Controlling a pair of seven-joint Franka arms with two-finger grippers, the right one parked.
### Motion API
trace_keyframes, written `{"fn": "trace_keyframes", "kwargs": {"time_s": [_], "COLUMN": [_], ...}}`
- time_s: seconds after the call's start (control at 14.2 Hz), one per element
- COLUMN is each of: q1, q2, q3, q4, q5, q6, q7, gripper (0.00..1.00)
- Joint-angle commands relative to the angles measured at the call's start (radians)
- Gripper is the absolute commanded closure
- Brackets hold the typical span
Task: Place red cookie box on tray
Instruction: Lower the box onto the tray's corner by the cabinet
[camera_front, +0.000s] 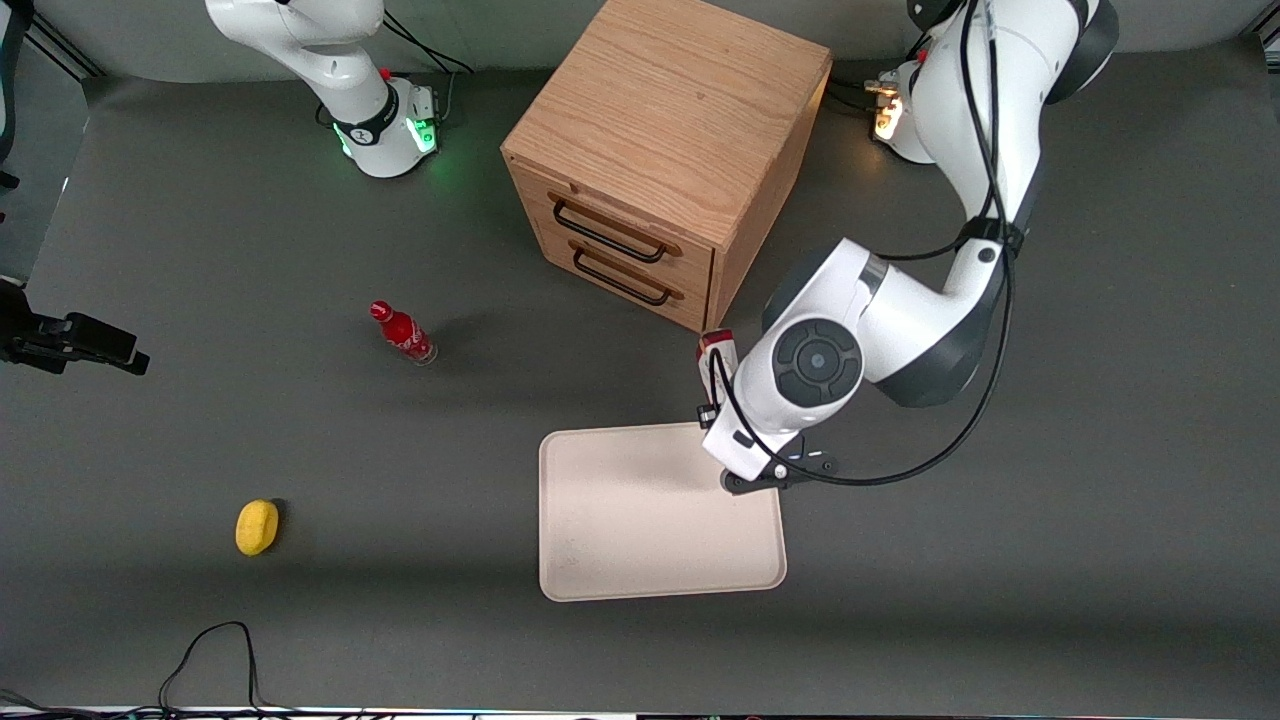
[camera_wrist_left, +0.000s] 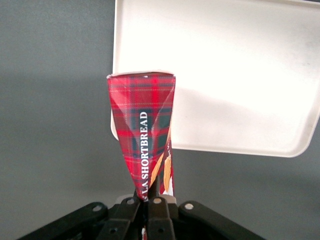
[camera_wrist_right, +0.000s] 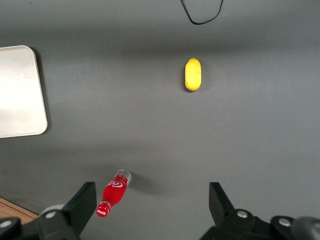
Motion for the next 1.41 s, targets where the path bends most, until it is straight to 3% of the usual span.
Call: {"fn": "trace_keyframes", "kwargs": {"time_s": [0.0, 0.63, 0.85, 1.34], "q1": [0.035, 0.029, 0.013, 0.002], "q2": [0.038, 0.13, 0.153, 0.173], "q3": [0.0, 0.043, 0.044, 0.058], "q4": [0.037, 0.04, 0.043, 0.048], "q5": [0.009, 0.052, 0.097, 0.112], "q6": [0.01, 0.167, 0.212, 0.243], "q7": [0.068, 0.095, 0.124, 0.125], "gripper": [1.0, 1.0, 1.0, 1.0]}}
